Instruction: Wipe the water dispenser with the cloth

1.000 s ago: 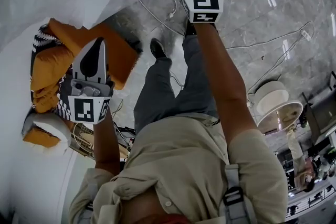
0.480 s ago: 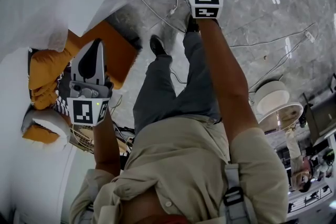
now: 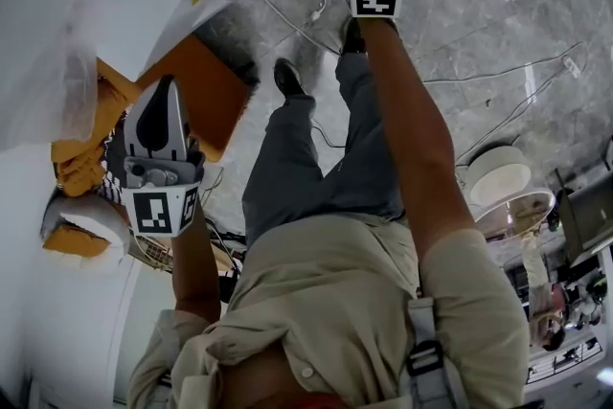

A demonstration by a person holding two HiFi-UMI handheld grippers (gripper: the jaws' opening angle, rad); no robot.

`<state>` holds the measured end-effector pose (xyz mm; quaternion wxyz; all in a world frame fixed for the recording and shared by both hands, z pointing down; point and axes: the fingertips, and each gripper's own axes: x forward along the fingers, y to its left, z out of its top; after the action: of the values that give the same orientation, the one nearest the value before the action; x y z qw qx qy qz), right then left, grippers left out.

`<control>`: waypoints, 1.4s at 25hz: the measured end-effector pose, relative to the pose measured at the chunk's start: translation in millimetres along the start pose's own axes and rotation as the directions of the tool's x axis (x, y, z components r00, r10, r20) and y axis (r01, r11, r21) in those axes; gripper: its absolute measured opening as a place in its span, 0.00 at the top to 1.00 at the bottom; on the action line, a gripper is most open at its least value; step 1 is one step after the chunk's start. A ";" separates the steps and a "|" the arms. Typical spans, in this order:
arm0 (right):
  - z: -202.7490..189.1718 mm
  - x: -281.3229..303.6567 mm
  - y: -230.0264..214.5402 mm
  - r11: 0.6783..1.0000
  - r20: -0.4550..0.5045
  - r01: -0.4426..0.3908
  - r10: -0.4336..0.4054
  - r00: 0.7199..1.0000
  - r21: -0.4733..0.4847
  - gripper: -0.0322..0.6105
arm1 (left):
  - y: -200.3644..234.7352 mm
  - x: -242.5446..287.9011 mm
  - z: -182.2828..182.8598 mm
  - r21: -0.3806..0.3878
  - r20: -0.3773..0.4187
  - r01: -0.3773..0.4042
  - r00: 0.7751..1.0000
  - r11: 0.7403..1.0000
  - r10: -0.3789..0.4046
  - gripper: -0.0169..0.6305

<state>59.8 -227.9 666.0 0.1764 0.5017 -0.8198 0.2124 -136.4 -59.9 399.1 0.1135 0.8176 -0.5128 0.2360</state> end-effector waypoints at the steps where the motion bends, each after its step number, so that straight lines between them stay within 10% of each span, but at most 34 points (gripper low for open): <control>1: -9.7 4.3 0.7 1.000 -0.024 -0.006 0.006 1.000 0.006 0.73 | 0.5 -1.4 -0.2 0.002 0.003 -0.007 1.000 1.000 0.007 0.94; 9: -83.3 34.7 27.3 0.993 -0.226 -0.109 0.116 0.967 0.040 0.73 | 4.3 -7.7 -7.3 -0.017 0.009 -0.030 1.000 0.999 0.030 0.94; 24: -106.7 20.5 86.6 0.987 -0.259 -0.158 0.162 0.952 0.035 0.73 | 8.0 -14.0 -14.7 -0.041 0.021 -0.016 1.000 0.999 0.017 0.94; 35: -135.1 6.5 198.5 0.915 -0.351 -0.400 0.361 0.864 -0.045 0.73 | 14.1 -17.0 -19.6 -0.046 0.031 -0.003 1.000 0.999 0.005 0.94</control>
<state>-110.9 -81.1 749.8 0.2967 0.2752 -0.8714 0.2772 -160.5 -44.5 406.7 0.1239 0.8173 -0.5215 0.2115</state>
